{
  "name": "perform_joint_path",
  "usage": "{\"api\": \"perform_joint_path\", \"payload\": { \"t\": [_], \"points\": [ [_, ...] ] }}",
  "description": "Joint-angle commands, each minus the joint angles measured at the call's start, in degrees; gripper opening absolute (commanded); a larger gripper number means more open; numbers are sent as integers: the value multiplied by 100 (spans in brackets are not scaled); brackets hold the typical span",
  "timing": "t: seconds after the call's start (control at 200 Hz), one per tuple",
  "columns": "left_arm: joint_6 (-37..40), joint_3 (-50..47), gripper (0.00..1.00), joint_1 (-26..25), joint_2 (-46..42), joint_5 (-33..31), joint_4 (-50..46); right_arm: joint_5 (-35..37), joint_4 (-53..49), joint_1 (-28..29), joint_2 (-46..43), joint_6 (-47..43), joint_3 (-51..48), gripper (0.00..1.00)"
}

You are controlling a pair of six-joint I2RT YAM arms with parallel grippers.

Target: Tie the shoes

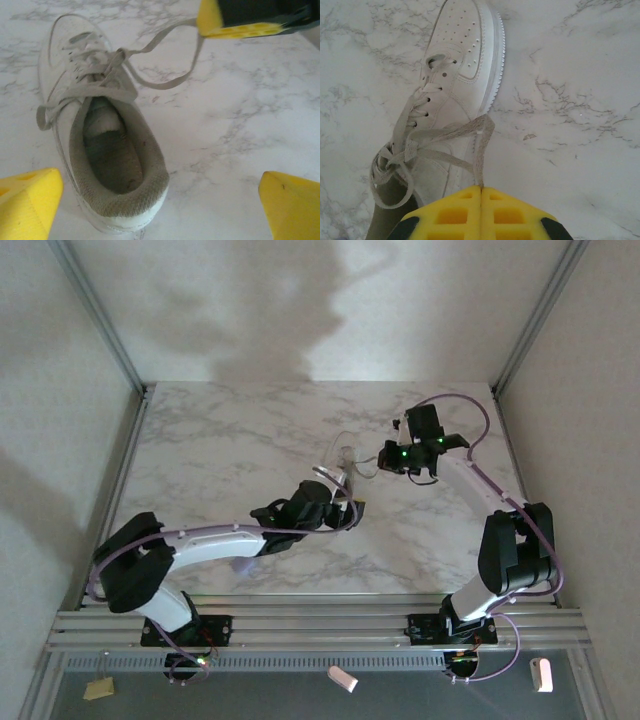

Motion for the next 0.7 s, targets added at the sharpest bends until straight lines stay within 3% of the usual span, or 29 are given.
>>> {"api": "perform_joint_path", "payload": {
  "t": [0.0,0.12,0.24,0.35,0.696],
  "points": [
    [-440,328,100,-81,532,-980,-324,-26,64,23,-74,70,-123,0],
    [-673,792,100,-112,1055,-1779,-966,-102,52,23,-78,69,-157,4],
    [-882,869,100,-58,1128,-2515,-1506,-98,39,24,-182,32,-211,28],
    [-926,675,100,252,1017,-2618,-1687,-57,108,28,-366,25,-296,46],
    [-541,-109,100,1619,307,-2421,-1524,306,302,23,-1004,-88,-678,48]
  ]
}}
